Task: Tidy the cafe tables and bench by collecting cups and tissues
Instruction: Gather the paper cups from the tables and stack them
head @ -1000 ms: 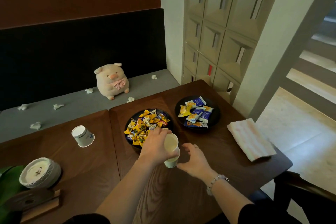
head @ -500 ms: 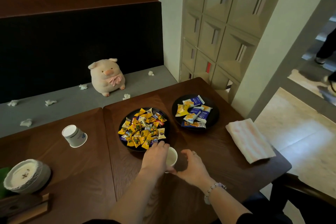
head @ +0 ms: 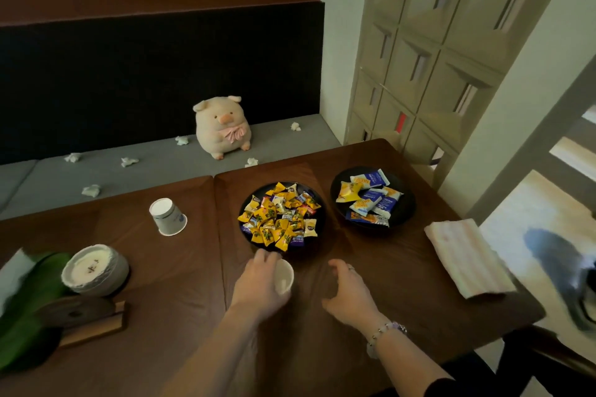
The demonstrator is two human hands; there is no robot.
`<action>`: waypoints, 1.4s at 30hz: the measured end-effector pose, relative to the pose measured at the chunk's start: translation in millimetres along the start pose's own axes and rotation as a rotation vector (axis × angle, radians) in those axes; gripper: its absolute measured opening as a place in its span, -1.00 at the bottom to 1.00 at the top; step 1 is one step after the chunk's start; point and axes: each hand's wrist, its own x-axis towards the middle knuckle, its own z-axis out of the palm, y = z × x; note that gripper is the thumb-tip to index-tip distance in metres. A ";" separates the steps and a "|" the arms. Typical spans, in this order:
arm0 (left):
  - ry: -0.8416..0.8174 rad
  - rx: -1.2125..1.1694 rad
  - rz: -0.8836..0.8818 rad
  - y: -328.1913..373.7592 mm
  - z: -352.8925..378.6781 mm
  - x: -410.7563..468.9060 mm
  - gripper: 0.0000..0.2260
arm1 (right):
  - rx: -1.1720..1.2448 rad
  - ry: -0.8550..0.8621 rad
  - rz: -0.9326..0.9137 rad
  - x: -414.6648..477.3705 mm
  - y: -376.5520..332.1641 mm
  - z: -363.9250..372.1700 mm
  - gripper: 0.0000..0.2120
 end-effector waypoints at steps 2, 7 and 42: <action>0.102 -0.070 -0.138 -31.8 -16.6 -13.2 -0.42 | -0.004 -0.019 -0.016 -3.4 -7.5 9.0 -0.29; 0.230 -0.079 -0.439 -102.3 -42.3 -46.8 -0.38 | -0.083 -0.100 -0.087 -14.1 -36.8 39.2 -0.30; 0.336 0.246 -0.363 -96.3 -69.8 -158.1 -0.70 | -0.709 0.205 -0.734 -91.0 -174.7 59.9 -0.67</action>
